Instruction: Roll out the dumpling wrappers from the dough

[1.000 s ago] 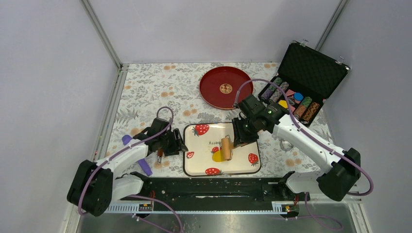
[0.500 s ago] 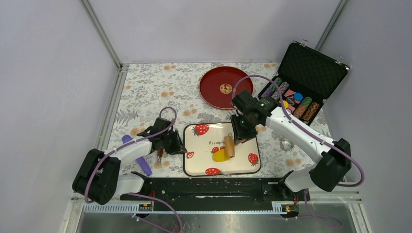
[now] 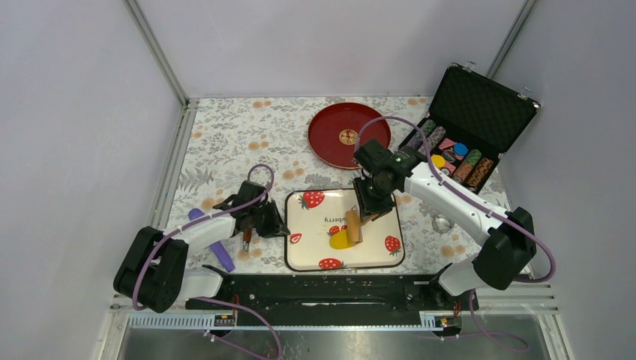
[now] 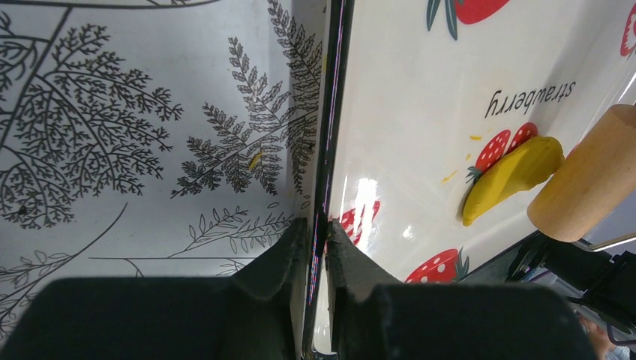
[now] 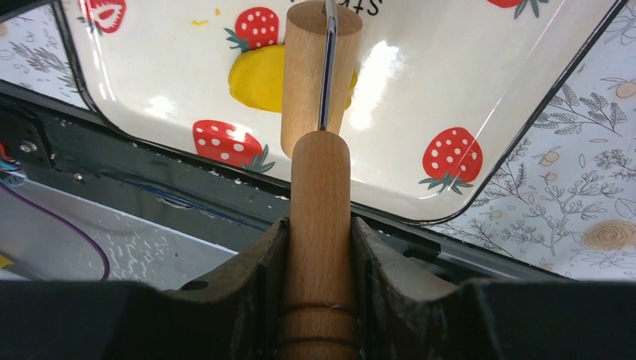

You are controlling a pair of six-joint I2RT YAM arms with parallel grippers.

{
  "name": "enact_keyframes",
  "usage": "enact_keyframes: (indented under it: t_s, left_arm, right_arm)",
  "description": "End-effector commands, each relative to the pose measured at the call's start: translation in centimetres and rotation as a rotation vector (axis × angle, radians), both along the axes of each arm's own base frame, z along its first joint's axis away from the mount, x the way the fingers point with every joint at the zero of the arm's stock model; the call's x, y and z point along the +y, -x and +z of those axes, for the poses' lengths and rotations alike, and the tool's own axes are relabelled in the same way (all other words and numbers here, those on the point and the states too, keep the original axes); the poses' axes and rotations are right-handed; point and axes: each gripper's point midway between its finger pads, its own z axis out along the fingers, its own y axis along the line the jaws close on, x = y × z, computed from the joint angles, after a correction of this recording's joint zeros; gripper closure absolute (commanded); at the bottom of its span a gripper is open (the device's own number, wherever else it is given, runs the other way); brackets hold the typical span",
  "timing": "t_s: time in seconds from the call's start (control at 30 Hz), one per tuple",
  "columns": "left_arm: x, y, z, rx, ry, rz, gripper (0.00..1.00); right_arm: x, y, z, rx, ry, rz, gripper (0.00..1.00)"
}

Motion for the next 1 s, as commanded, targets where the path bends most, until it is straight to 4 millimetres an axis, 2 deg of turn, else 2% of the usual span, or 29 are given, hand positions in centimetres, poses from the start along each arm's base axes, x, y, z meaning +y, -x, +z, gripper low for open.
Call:
enact_keyframes:
  t_s: [0.0, 0.1, 0.33, 0.5, 0.97]
  left_arm:
    - [1.2, 0.3, -1.6, 0.025, -0.074, 0.020, 0.96]
    - [1.3, 0.4, -1.7, 0.026, -0.077, 0.020, 1.00]
    - [1.2, 0.3, -1.7, 0.025, -0.075, 0.020, 1.00]
    - [1.2, 0.3, -1.7, 0.025, -0.076, 0.019, 1.00]
    - [1.4, 0.3, -1.8, 0.029, -0.084, 0.025, 1.00]
  right_arm:
    - [-1.2, 0.1, -1.0, -0.003, 0.074, 0.015, 1.00]
    - [-1.8, 0.2, -1.7, 0.003, 0.115, 0.015, 1.00]
    - [-1.7, 0.6, -3.1, 0.044, 0.127, 0.032, 1.00]
    - [-2.8, 0.7, -4.0, 0.060, 0.196, 0.030, 1.00]
    - [-6.6, 0.7, -3.9, 0.050, 0.390, -0.015, 1.00]
